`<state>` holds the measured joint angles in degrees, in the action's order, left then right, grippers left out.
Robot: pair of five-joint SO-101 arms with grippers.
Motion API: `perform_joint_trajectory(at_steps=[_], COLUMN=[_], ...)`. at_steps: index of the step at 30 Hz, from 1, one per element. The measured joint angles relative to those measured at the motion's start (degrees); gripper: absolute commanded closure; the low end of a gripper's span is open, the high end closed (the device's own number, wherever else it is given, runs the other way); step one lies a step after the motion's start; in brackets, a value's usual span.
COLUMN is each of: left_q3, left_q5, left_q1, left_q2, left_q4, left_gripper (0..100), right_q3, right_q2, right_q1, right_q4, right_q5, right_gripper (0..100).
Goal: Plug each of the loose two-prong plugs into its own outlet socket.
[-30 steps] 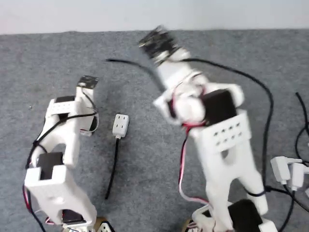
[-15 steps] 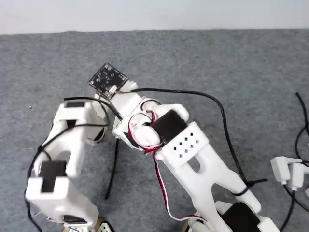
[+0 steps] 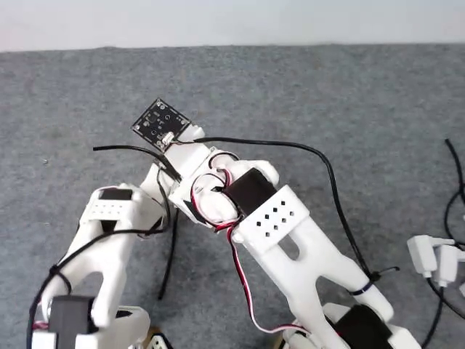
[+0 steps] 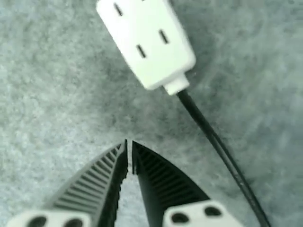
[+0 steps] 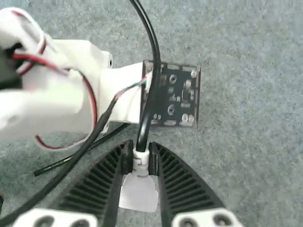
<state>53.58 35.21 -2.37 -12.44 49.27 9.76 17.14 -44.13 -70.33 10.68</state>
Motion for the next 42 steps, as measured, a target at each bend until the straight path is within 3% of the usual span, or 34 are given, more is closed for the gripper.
perform_joint_trajectory(at_steps=[20, 23, 28, 31, 42], left_q3=[10.6, 10.6, 10.6, 10.6, 10.6], left_q5=[0.8, -5.5, -26.1, -36.0, -38.8], left_q1=[0.1, -0.2, -6.3, -8.6, -10.3], left_q2=[-12.4, -12.7, -13.3, -13.3, -13.3], left_q4=[-7.7, -11.4, -22.9, -26.7, -29.8], left_gripper=[99, 99, 99, 99, 99], right_q3=[1.8, 2.8, 12.7, 18.1, 19.4], right_q2=[-3.4, -3.5, -3.6, -3.6, -10.4], right_q1=[0.4, 0.5, 4.8, 5.5, 5.5], right_q4=[4.0, 6.9, 20.1, 29.4, 39.6], right_q5=[-0.4, -4.7, -16.5, -18.0, -20.4], right_gripper=[99.0, 99.0, 99.0, 99.0, 99.1])
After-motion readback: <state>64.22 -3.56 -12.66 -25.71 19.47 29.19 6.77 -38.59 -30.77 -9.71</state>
